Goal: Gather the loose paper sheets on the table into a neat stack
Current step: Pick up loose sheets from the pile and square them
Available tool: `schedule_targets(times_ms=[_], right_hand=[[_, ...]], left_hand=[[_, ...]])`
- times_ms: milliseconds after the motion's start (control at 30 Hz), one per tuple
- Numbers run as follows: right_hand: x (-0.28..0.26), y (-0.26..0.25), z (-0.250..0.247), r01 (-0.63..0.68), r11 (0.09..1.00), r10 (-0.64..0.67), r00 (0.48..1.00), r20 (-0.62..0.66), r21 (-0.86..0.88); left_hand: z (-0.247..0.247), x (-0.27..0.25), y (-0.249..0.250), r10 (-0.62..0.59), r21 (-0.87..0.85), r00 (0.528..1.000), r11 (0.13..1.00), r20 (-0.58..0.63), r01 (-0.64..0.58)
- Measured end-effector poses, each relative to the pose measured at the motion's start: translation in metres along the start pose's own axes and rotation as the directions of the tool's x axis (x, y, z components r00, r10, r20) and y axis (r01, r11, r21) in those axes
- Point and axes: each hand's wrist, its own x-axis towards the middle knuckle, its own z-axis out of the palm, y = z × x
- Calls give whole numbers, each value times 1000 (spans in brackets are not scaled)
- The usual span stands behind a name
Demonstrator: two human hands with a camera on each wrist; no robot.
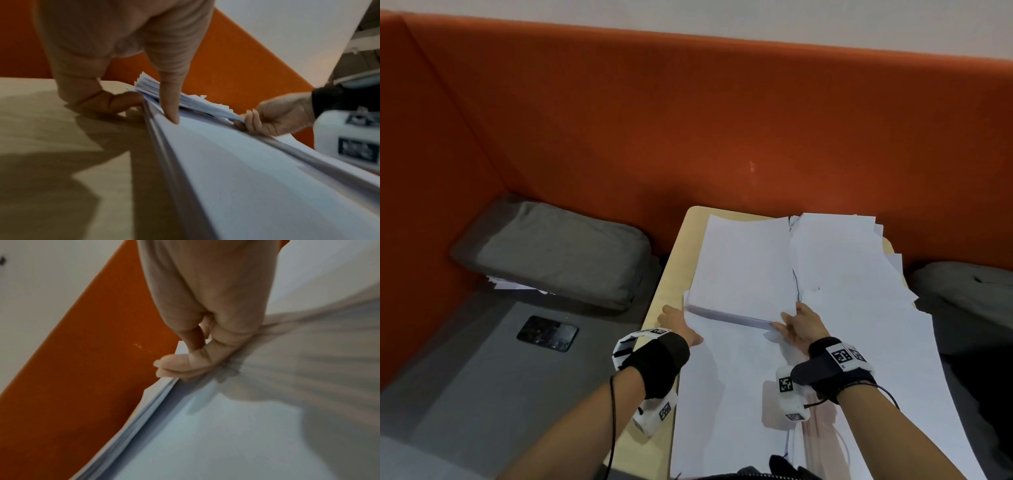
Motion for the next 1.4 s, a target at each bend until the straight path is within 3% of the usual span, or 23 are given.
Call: schedule_targets(times_ms=[233, 367, 500, 567, 700, 767, 900, 1000, 1100, 1167, 1267, 1333, 1400], right_hand=[[0, 8, -2, 7, 990, -7, 1000, 1, -138], [-4, 2, -5, -20, 989, 24, 999, 25, -146], [-16, -3, -17, -26, 977, 43, 996, 74, -212], [-28, -4, -26, -38, 960, 87, 982, 168, -278], [-37, -6, -35, -34, 873, 196, 938, 286, -487], [-32, -8, -30, -9, 893, 132, 960, 245, -449], [-29, -10, -3, 164, 913, -164, 986, 34, -374], [-23, -4, 11, 206, 860, -204, 977, 55, -467], [-25, -8, 10, 203, 872, -149, 977, 155, -445], [-24, -13, 2, 217, 892, -120, 960, 255, -398], [-21, -18, -10, 173, 853, 47, 915, 402, -493], [-24, -17, -10, 161, 808, 108, 906, 410, -567], [-26, -13, -5, 158, 786, 59, 943, 328, -597]], left_hand=[[8, 1, -9, 121, -142, 988, 984, 96, -106], [9, 2, -14, 206, -252, 978, 948, 21, -194], [-16, 21, -21, 141, -288, 980, 941, -141, -177], [-30, 34, -26, 117, -301, 974, 938, -193, -172], [-38, 51, -31, 172, -225, 977, 954, -129, -197], [-37, 53, -31, 204, -206, 976, 954, -77, -216], [-35, 55, -29, 256, -201, 967, 947, 2, -250], [-30, 55, -30, 218, -267, 970, 933, -106, -239], [-28, 57, -28, 157, -212, 964, 956, -214, -203], [-28, 60, -28, 168, -128, 961, 972, -219, -199], [-26, 63, -30, 193, -74, 960, 975, -203, -212], [-24, 63, -28, 210, -52, 954, 973, -212, -226], [-22, 62, -24, 217, -34, 950, 972, -225, -231]])
